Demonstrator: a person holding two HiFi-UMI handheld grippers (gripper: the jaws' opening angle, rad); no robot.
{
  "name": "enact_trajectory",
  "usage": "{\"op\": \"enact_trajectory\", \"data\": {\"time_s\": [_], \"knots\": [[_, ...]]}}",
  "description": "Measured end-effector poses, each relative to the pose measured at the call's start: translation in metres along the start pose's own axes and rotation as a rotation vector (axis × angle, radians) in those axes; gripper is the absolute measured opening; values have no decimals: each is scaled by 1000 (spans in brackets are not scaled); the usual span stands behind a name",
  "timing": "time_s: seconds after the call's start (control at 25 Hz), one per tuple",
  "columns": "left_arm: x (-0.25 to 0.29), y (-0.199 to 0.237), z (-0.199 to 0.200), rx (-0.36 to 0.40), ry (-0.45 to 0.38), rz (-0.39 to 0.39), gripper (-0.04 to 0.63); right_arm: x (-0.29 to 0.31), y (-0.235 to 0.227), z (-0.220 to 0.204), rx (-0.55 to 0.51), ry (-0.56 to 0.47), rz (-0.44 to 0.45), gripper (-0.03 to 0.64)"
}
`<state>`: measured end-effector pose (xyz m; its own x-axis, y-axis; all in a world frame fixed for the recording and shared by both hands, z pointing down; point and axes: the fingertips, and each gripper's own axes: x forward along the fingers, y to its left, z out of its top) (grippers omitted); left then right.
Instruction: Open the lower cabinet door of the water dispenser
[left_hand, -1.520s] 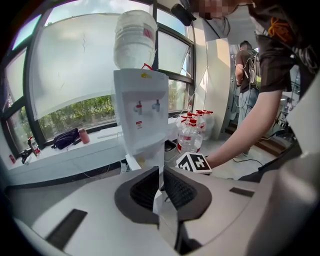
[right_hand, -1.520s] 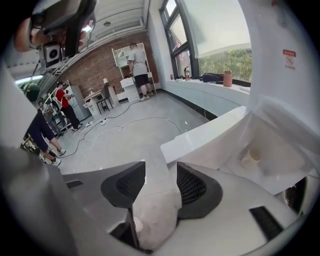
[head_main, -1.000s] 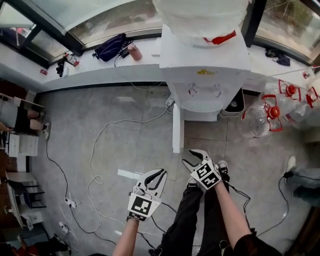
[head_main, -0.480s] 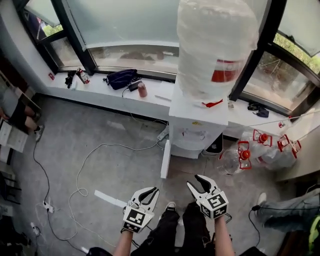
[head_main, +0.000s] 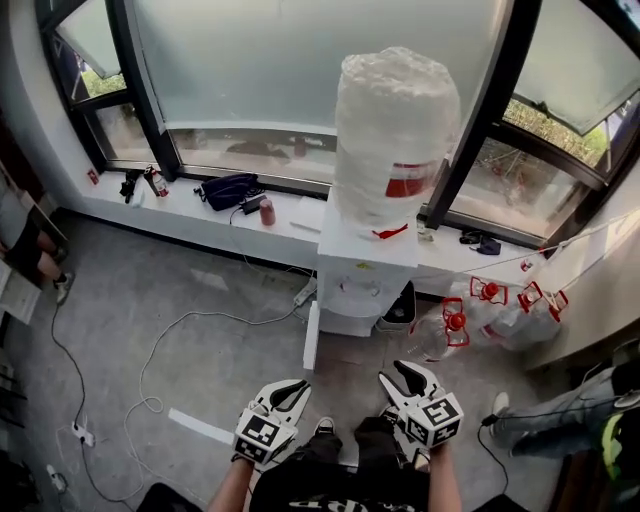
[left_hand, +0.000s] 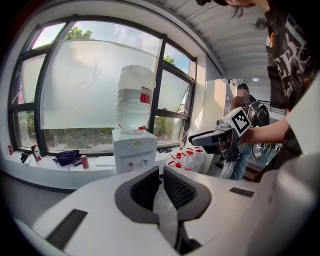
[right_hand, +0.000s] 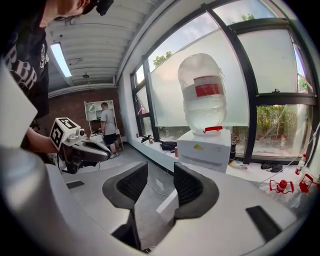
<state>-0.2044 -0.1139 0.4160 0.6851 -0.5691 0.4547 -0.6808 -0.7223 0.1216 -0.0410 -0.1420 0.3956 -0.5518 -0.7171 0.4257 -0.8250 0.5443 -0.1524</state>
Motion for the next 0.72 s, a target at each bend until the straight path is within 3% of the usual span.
{"op": "enact_trajectory", "data": {"time_s": [0.4, 0.72], "knots": [[15, -31, 48, 71, -82, -50, 27, -36, -5, 19, -48, -35, -19, 175], [13, -95, 62, 75, -112, -51, 26, -97, 8, 14, -40, -85, 29, 166]]}}
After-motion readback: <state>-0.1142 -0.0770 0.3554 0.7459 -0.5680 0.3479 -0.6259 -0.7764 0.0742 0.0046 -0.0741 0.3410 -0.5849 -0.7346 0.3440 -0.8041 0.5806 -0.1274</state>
